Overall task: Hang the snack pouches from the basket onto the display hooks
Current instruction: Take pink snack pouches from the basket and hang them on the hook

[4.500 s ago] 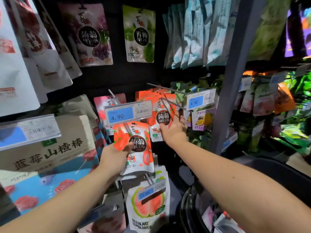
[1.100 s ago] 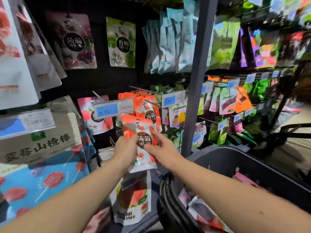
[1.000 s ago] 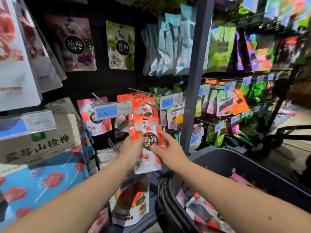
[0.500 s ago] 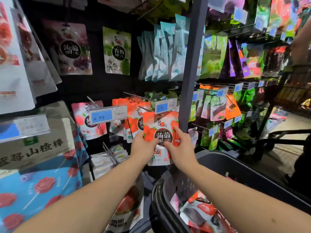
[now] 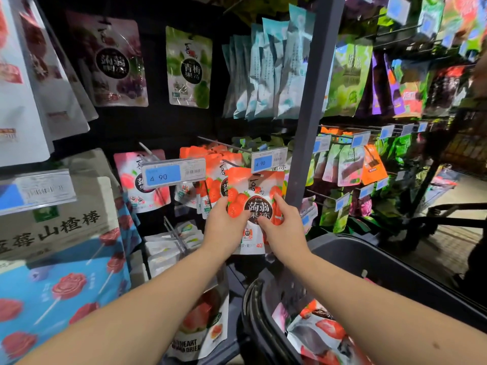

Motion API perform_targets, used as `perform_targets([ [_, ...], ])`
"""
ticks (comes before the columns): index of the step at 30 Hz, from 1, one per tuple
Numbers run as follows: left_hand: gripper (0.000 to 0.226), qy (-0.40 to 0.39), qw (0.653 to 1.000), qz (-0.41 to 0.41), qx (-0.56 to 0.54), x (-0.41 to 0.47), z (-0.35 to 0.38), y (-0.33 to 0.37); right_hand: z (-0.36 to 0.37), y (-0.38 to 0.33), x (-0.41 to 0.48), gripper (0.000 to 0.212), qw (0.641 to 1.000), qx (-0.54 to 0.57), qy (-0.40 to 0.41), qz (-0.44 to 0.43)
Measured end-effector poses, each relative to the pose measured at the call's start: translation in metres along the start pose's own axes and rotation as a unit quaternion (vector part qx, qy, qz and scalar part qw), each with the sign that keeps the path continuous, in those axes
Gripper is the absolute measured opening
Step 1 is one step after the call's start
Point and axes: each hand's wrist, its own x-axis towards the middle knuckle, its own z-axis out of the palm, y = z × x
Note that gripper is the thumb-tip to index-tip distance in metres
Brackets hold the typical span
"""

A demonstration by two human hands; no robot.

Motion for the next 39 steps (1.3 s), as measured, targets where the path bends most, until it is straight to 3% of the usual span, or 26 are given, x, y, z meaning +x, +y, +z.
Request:
perform_targets([
  [4, 0.013, 0.002, 1.000, 0.003, 0.004, 0.002, 0.000, -0.001, 0.001, 0.000, 0.004, 0.077, 1.000, -0.003, -0.008, 0.017],
  [8, 0.046, 0.006, 1.000, 0.010, 0.029, 0.004, -0.002, -0.002, 0.002, -0.006, 0.003, 0.072, 1.000, -0.004, -0.013, 0.023],
  [16, 0.058, -0.002, 0.999, 0.024, 0.045, 0.002, -0.008, -0.004, 0.005, -0.006, 0.001, 0.071, 0.998, 0.025, -0.053, 0.034],
  [20, 0.068, -0.038, 0.997, 0.009, 0.060, -0.004, -0.013, -0.017, 0.009, -0.001, 0.004, 0.081, 0.996, 0.007, -0.079, 0.026],
  [24, 0.038, -0.041, 0.991, 0.011, 0.125, 0.000, -0.011, -0.037, 0.024, 0.013, 0.006, 0.113, 0.990, -0.012, -0.135, 0.036],
  [26, 0.026, -0.022, 0.990, 0.011, 0.140, 0.008, -0.006, -0.045, 0.035, 0.020, 0.013, 0.118, 0.990, -0.039, -0.129, 0.029],
  [28, 0.023, -0.002, 0.990, 0.018, 0.143, 0.018, -0.001, -0.051, 0.044, 0.024, 0.024, 0.107, 0.991, -0.066, -0.118, 0.022],
  [31, 0.030, 0.038, 0.981, 0.034, 0.185, 0.031, 0.007, -0.056, 0.057, 0.023, 0.046, 0.069, 0.992, -0.083, -0.095, 0.005],
  [36, 0.030, 0.115, 0.967, 0.041, 0.226, 0.056, 0.017, -0.070, 0.078, 0.026, 0.081, 0.104, 0.991, -0.043, -0.123, -0.007],
  [39, 0.028, 0.134, 0.967, 0.023, 0.217, 0.067, 0.017, -0.077, 0.083, 0.028, 0.089, 0.090, 0.993, 0.009, -0.118, -0.007],
])
